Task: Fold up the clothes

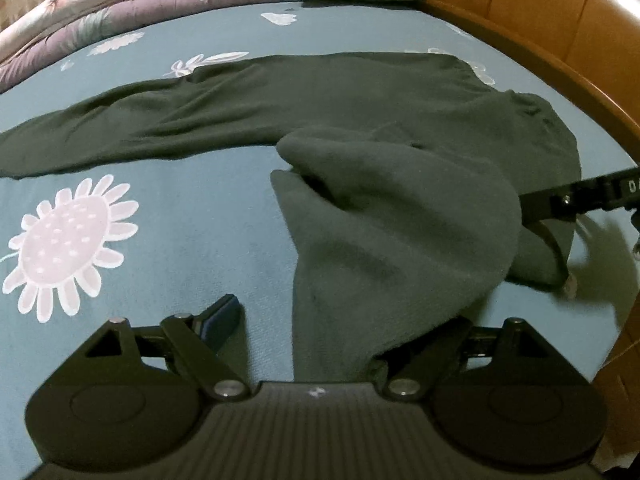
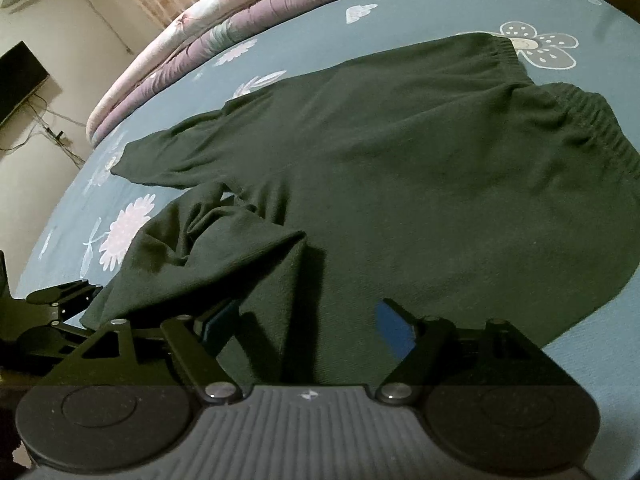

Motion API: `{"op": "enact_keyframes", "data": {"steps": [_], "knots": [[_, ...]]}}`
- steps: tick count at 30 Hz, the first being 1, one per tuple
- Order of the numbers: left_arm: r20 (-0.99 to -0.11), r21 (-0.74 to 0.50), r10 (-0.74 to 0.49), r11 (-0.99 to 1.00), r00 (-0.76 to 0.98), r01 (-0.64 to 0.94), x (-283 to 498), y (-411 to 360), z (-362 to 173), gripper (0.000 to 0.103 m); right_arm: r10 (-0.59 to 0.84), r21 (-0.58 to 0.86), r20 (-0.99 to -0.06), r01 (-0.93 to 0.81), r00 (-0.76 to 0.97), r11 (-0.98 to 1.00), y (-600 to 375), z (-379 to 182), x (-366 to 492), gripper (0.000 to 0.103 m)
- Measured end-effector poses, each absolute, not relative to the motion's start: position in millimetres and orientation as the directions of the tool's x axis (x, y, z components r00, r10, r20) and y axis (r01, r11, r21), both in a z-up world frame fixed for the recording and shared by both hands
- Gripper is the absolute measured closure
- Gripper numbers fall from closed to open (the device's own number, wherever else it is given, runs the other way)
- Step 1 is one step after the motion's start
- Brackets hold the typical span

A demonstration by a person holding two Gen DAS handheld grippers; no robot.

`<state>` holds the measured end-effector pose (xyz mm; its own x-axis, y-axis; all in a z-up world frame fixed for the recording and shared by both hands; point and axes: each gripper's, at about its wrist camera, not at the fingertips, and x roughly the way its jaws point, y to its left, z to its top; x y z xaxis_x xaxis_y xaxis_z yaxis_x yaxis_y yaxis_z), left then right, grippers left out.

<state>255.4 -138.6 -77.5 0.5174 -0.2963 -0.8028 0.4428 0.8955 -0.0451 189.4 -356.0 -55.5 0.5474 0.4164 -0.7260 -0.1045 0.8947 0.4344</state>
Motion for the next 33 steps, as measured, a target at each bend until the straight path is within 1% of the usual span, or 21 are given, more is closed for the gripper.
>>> {"op": "enact_keyframes", "data": {"steps": [10, 16, 19, 23, 28, 31, 33], "knots": [[-0.760, -0.047, -0.312, 0.901, 0.570, 0.431, 253, -117, -70, 0.018, 0.311, 0.334, -0.749, -0.072, 0.585, 0.940, -340, -44, 172, 0.018], [-0.724, -0.020, -0.323, 0.893, 0.610, 0.449, 266, -133, -70, 0.018, 0.237, 0.274, -0.750, -0.036, 0.617, 0.961, -333, -34, 159, 0.014], [-0.719, 0.014, -0.272, 0.915, 0.640, 0.404, 267, -137, -71, 0.019, 0.225, 0.278, -0.754, -0.011, 0.618, 0.961, -343, -36, 156, 0.014], [-0.707, 0.030, -0.210, 0.945, 0.675, 0.326, 262, -121, -62, 0.019, 0.208, 0.282, -0.758, 0.023, 0.618, 0.959, -357, -38, 153, 0.006], [-0.662, 0.081, -0.060, 0.985, 0.747, 0.151, 241, -76, -39, 0.022, 0.188, 0.287, -0.764, 0.065, 0.618, 0.956, -373, -42, 148, 0.004], [-0.679, 0.076, -0.008, 0.994, 0.734, 0.081, 232, -55, -36, 0.023, 0.182, 0.299, -0.765, 0.092, 0.617, 0.950, -385, -44, 145, 0.004], [-0.694, 0.073, 0.014, 0.996, 0.720, 0.050, 227, -47, -36, 0.023, 0.206, 0.358, -0.754, 0.127, 0.623, 0.925, -400, -48, 145, 0.004]]}}
